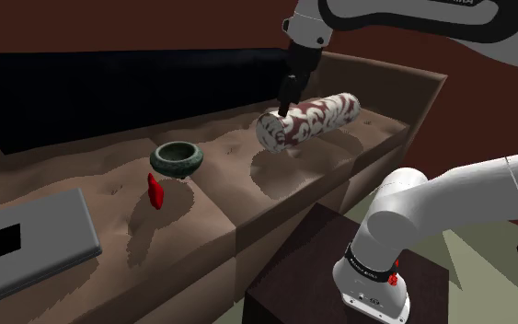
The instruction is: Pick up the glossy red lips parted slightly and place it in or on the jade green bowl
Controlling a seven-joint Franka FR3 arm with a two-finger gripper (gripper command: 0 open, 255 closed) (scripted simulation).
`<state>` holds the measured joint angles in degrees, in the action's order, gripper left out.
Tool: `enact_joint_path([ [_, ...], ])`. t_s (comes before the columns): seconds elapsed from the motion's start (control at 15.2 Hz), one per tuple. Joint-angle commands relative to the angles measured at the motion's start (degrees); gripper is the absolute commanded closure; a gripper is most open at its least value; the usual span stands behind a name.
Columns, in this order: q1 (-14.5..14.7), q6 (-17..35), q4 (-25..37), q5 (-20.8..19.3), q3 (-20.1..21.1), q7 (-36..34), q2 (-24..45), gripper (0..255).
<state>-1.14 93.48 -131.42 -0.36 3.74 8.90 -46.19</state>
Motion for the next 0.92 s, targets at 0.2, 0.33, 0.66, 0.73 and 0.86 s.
enact_joint_path([
  [0.2, 0.2, 4.3, -1.1, 1.6, 3.0, -4.0, 3.0, 0],
  [0.33, 0.3, 7.1, -1.5, 2.4, 5.0, -6.7, 5.4, 0],
  [0.66, 0.2, 14.1, -0.9, 3.7, 10.1, -13.4, 12.7, 0],
  [0.73, 0.2, 15.4, -0.5, 3.8, 11.1, -14.7, 14.4, 0],
  [0.86, -0.1, 18.0, 0.5, 3.7, 13.1, -17.5, 17.9, 0],
])
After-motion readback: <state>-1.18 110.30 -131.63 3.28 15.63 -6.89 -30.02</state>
